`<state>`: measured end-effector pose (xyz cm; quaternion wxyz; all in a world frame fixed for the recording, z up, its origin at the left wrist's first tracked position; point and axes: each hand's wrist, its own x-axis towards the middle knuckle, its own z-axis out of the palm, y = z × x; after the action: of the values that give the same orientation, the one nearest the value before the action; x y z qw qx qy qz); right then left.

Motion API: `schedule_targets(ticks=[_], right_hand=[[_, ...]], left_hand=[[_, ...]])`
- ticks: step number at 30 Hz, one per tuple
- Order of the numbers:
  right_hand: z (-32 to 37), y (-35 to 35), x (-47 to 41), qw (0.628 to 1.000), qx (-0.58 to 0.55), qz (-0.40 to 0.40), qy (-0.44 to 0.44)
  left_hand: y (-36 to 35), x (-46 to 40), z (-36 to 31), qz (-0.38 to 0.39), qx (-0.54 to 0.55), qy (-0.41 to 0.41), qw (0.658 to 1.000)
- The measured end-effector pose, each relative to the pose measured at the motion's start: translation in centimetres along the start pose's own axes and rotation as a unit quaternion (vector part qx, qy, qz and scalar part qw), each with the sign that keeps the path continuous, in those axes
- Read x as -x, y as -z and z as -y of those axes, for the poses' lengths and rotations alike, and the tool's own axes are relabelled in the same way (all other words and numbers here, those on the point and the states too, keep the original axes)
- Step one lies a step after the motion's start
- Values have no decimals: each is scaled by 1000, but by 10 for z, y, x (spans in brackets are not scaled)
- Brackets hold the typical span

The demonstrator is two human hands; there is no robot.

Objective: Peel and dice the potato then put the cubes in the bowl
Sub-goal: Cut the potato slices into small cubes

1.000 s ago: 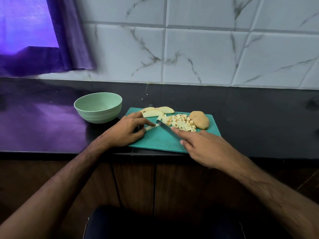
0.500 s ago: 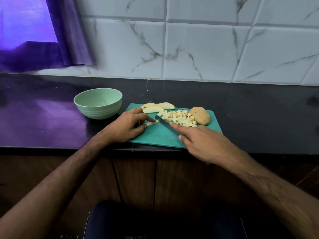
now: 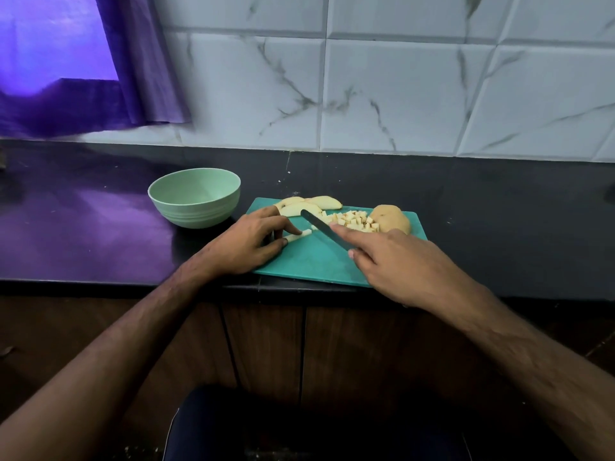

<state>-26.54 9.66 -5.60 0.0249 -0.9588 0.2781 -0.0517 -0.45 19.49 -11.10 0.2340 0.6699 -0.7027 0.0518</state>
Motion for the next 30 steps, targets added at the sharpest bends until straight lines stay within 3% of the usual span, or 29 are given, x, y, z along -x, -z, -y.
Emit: schedule_targets(ticks=[20,30], right_hand=[[-3,-10,-4,1000,6,-12,-3],[0,-12,0,998,-23,48,16]], left_hand=[[1,2,-5,-9,6,2,1000],[1,4,-4,-35,30,17,999]])
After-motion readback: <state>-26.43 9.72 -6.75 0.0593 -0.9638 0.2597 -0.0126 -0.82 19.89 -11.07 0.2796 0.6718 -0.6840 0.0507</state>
